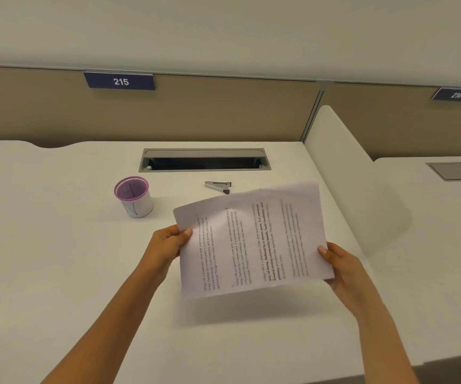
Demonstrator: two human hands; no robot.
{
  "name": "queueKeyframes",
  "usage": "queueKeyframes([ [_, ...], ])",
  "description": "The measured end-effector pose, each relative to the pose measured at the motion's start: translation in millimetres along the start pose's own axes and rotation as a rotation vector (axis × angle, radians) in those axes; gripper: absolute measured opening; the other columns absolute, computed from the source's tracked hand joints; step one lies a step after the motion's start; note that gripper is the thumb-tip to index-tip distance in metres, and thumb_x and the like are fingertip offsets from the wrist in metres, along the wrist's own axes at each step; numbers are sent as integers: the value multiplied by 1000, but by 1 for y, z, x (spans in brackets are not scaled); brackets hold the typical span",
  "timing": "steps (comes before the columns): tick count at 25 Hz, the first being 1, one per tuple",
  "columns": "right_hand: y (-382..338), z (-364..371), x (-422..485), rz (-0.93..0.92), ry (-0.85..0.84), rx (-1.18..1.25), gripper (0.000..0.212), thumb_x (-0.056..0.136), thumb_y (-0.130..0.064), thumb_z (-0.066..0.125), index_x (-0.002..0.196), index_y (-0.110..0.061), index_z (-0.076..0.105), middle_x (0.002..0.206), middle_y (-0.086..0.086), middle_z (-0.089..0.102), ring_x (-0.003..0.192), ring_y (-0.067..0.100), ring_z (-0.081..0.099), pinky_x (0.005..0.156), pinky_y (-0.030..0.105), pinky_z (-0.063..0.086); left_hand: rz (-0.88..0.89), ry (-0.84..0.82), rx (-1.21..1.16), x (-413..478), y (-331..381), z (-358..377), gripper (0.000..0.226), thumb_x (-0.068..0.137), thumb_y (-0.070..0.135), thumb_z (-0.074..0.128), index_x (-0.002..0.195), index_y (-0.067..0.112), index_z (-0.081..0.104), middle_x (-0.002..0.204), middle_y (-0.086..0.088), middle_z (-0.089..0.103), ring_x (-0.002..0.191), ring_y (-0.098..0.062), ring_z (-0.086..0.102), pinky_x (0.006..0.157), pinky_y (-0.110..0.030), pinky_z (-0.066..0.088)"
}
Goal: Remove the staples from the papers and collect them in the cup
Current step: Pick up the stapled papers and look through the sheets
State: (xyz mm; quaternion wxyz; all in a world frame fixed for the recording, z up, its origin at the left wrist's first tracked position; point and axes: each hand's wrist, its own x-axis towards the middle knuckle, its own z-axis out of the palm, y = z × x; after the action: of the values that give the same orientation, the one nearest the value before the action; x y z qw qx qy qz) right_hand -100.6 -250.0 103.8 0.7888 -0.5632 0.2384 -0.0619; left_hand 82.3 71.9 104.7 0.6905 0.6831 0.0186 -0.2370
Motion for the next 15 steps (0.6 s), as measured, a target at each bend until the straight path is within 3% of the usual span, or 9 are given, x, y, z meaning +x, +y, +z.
queueKeyframes([
  [3, 21, 26, -8, -10, 81, 348, 26, 83, -22, 65, 104, -7, 70, 114, 17, 69, 102, 28, 69, 82, 41, 59, -96, 42, -146, -2, -10, 3, 20, 93, 10, 56, 110, 9, 67, 99, -10, 74, 88, -27, 68, 79, -42, 55],
  [5, 35, 55, -12, -34, 104, 443, 33, 82, -19, 63, 113, -7, 66, 117, 15, 68, 102, 26, 69, 86, 41, 58, -159, 54, -226, -4, -20, 9, 17, 94, 10, 56, 105, 11, 67, 92, -5, 75, 83, -23, 68, 69, -37, 54],
  [8, 46, 97, -13, -93, 68, 415, 46, 86, -15, 64, 131, -16, 56, 127, 7, 65, 114, 23, 64, 97, 42, 51, -235, 76, -337, -11, -35, 24, 16, 95, 9, 53, 104, 13, 66, 95, -6, 73, 85, -23, 66, 71, -39, 53],
  [11, 46, 118, -11, -172, 134, 345, 37, 91, -13, 61, 126, -27, 62, 127, 2, 66, 115, 22, 64, 93, 42, 54, -299, 24, -426, -21, -50, 36, 18, 95, 11, 53, 106, 16, 66, 98, -5, 74, 91, -23, 67, 72, -40, 53],
  [15, 30, 112, -8, -263, 163, 174, 32, 93, -15, 60, 124, -23, 63, 124, 3, 68, 116, 23, 63, 97, 44, 51, -254, -62, -353, -28, -52, 28, 26, 93, 12, 57, 117, 18, 63, 107, -3, 73, 100, -20, 66, 85, -39, 51],
])
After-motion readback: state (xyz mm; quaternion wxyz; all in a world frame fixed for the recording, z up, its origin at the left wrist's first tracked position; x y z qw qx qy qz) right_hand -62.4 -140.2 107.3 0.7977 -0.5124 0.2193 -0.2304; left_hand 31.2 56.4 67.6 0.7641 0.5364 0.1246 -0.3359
